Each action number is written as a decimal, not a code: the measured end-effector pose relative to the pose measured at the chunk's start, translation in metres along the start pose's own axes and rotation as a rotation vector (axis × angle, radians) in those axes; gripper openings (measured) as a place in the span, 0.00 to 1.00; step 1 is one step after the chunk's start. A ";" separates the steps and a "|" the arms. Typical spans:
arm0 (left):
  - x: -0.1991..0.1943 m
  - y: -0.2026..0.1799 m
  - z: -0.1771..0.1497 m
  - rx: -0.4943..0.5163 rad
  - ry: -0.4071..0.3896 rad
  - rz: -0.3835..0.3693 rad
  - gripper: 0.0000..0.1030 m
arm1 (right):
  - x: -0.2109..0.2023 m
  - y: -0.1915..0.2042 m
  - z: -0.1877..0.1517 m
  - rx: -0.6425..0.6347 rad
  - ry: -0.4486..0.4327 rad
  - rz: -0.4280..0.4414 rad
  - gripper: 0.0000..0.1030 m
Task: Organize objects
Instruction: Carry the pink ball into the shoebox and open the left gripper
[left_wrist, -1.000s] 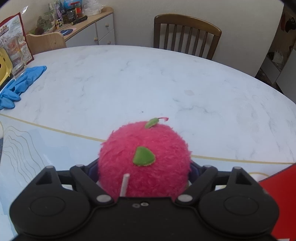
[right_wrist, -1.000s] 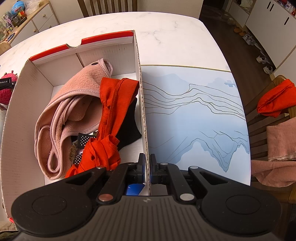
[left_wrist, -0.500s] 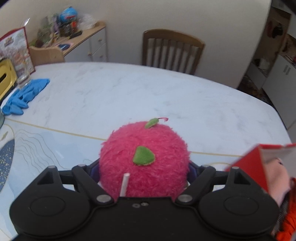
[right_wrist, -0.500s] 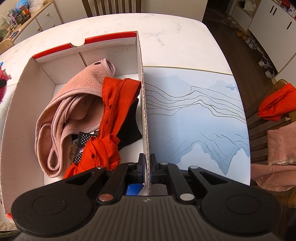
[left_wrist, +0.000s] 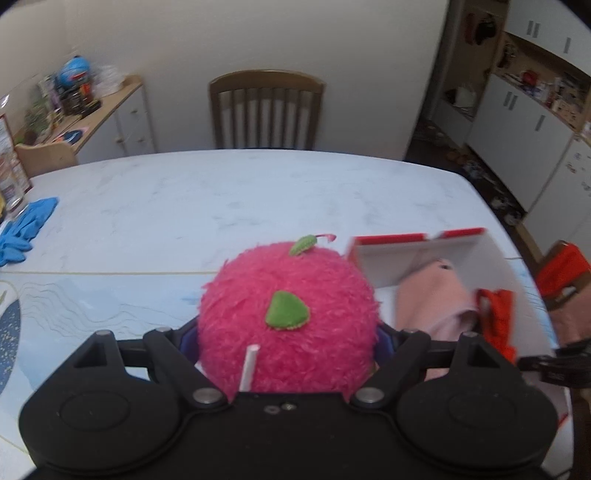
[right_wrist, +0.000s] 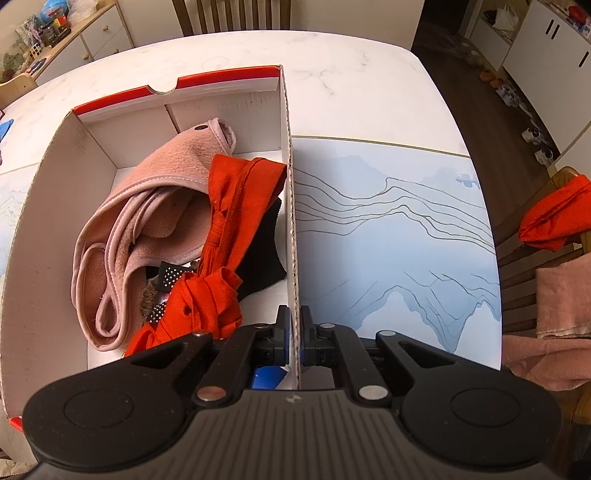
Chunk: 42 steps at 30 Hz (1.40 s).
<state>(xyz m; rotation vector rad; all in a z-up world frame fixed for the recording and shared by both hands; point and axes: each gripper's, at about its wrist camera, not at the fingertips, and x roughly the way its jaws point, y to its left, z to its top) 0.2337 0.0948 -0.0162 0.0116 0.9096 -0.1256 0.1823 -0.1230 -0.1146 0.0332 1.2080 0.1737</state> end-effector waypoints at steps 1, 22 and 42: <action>-0.003 -0.007 -0.001 0.009 -0.002 -0.016 0.81 | 0.000 0.000 0.000 -0.001 -0.001 0.001 0.04; 0.023 -0.151 -0.024 0.250 0.019 -0.152 0.81 | 0.000 -0.012 -0.008 0.000 -0.019 0.073 0.04; 0.095 -0.171 -0.047 0.360 0.169 -0.076 0.81 | -0.001 -0.013 -0.015 -0.012 -0.025 0.088 0.04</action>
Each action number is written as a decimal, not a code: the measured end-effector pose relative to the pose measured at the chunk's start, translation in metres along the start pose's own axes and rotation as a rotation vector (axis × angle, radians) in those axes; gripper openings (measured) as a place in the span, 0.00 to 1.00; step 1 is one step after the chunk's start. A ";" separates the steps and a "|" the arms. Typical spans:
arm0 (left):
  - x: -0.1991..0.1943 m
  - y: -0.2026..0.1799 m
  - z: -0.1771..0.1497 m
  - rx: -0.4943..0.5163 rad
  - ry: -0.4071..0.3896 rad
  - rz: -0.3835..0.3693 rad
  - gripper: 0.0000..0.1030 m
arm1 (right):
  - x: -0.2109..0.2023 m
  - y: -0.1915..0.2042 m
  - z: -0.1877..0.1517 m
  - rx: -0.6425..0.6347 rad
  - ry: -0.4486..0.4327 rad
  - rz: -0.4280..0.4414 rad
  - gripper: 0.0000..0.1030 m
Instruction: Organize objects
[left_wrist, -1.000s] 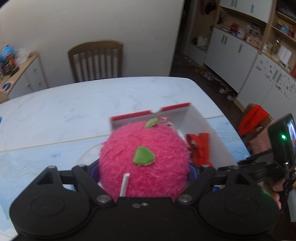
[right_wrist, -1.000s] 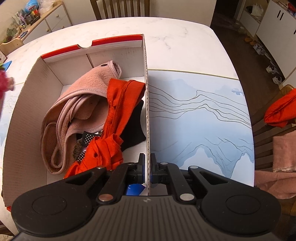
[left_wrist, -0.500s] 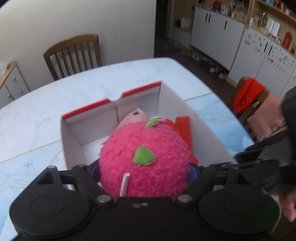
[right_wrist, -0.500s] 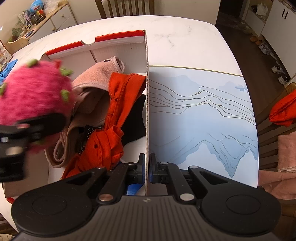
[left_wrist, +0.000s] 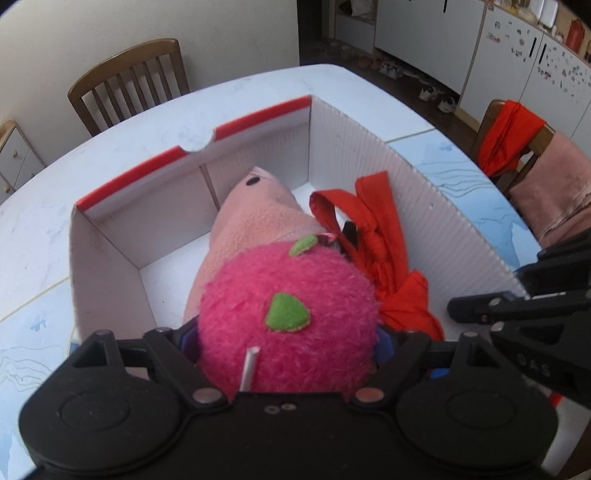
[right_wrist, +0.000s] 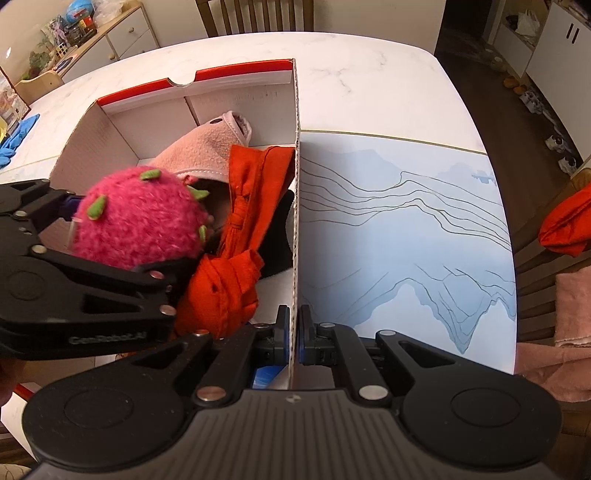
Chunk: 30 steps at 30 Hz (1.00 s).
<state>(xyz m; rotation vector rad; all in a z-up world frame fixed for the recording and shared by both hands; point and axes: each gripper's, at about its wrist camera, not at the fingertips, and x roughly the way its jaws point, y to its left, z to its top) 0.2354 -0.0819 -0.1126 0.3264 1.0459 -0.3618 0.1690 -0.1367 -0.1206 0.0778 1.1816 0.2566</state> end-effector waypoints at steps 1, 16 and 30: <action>0.001 0.000 0.000 0.000 0.004 0.001 0.81 | 0.000 0.000 0.000 0.000 0.000 0.001 0.04; -0.019 0.000 -0.010 -0.043 -0.025 0.021 0.93 | 0.000 -0.001 -0.002 -0.021 0.000 0.004 0.04; -0.091 0.009 -0.026 -0.130 -0.166 0.068 0.98 | -0.005 -0.002 -0.006 -0.033 -0.024 0.016 0.04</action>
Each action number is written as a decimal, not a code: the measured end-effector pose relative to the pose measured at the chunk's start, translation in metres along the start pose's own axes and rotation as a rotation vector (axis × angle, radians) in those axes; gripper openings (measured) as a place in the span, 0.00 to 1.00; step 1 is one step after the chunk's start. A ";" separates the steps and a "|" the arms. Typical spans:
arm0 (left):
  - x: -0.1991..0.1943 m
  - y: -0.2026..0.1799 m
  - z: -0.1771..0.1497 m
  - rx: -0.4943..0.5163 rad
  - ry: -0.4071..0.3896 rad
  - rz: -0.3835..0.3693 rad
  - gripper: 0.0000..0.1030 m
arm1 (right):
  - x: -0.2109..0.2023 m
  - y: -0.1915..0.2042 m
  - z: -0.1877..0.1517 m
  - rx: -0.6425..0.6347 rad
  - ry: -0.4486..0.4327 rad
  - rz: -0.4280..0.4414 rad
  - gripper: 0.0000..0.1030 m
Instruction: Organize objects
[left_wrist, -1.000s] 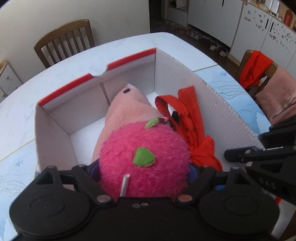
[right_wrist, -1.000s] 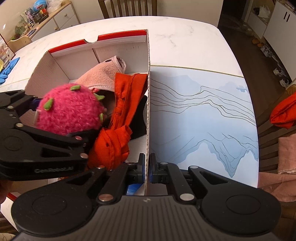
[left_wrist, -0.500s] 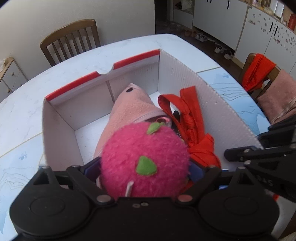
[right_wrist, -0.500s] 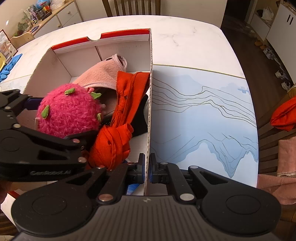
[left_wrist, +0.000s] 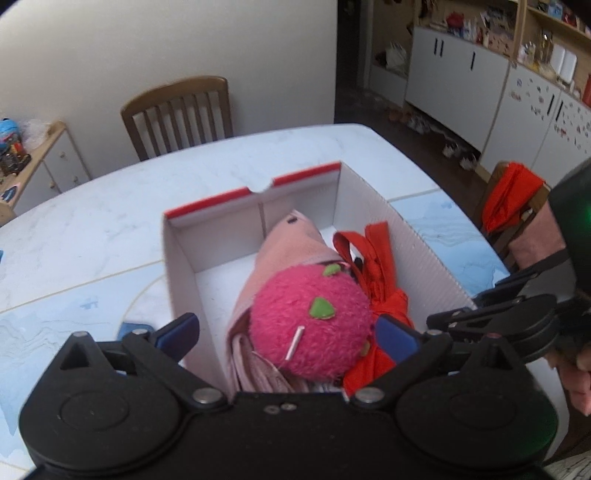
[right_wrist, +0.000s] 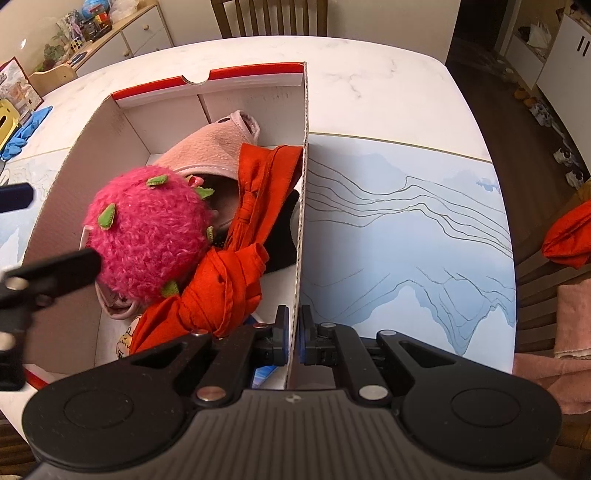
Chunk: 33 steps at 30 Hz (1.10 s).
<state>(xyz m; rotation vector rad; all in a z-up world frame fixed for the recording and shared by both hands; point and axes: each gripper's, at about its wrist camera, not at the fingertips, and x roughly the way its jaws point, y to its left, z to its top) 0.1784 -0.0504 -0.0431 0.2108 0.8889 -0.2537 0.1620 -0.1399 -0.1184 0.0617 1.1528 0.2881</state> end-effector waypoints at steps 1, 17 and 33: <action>-0.004 0.001 0.000 -0.007 -0.008 0.000 0.98 | -0.001 0.000 -0.001 0.000 -0.002 -0.001 0.04; -0.052 0.030 -0.026 -0.042 -0.066 -0.033 0.99 | -0.063 0.006 -0.019 0.063 -0.150 -0.027 0.05; -0.096 0.060 -0.066 -0.067 -0.123 -0.093 0.99 | -0.138 0.064 -0.088 0.051 -0.430 0.029 0.44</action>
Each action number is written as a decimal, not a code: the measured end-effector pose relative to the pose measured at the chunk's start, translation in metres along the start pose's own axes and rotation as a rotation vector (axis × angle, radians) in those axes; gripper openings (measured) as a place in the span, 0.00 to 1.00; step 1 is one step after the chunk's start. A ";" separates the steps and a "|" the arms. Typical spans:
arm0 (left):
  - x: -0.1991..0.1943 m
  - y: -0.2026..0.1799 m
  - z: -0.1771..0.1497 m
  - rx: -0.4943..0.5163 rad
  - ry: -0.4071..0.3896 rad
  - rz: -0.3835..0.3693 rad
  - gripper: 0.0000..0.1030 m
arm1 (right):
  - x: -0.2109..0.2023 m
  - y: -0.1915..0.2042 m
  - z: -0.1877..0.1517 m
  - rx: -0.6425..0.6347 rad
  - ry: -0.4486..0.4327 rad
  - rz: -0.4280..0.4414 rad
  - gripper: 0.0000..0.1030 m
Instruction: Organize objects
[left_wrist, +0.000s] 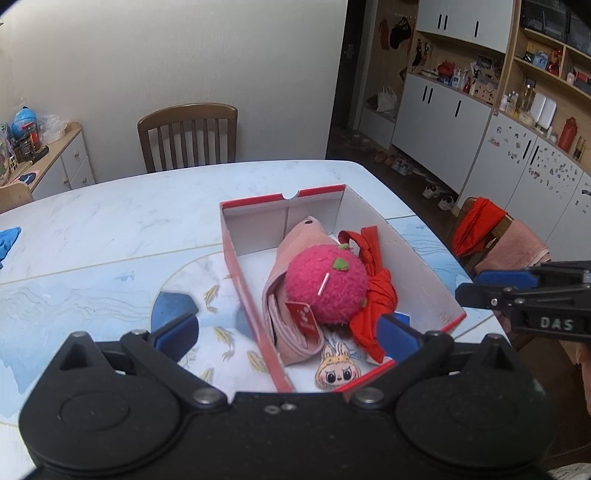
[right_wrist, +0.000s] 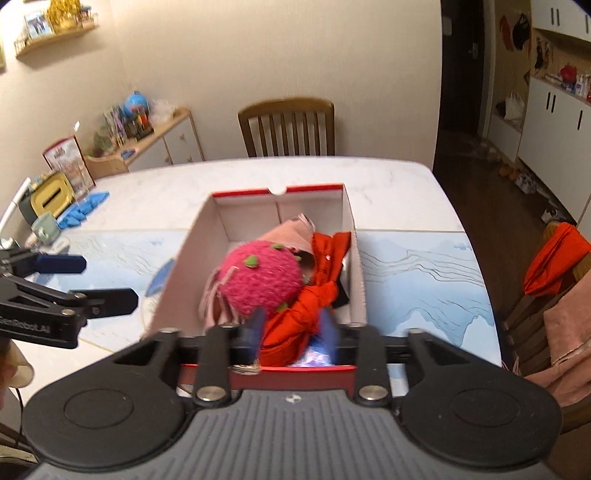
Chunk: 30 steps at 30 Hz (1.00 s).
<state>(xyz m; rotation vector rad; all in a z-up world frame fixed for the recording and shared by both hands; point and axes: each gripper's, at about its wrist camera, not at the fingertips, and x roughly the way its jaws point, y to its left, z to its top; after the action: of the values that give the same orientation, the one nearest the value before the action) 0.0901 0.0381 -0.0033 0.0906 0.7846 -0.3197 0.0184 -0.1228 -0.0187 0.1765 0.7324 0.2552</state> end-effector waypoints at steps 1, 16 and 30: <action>-0.003 0.002 -0.002 -0.001 -0.003 -0.003 0.99 | -0.005 0.002 -0.002 0.010 -0.018 0.001 0.48; -0.040 0.010 -0.030 0.043 -0.082 -0.008 0.99 | -0.058 0.038 -0.041 0.034 -0.242 -0.037 0.95; -0.049 0.017 -0.043 0.028 -0.073 -0.046 0.99 | -0.071 0.052 -0.061 0.089 -0.236 -0.082 0.95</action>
<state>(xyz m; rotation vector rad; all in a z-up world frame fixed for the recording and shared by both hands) 0.0338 0.0747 -0.0001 0.0870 0.7102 -0.3758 -0.0826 -0.0896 -0.0055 0.2563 0.5153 0.1209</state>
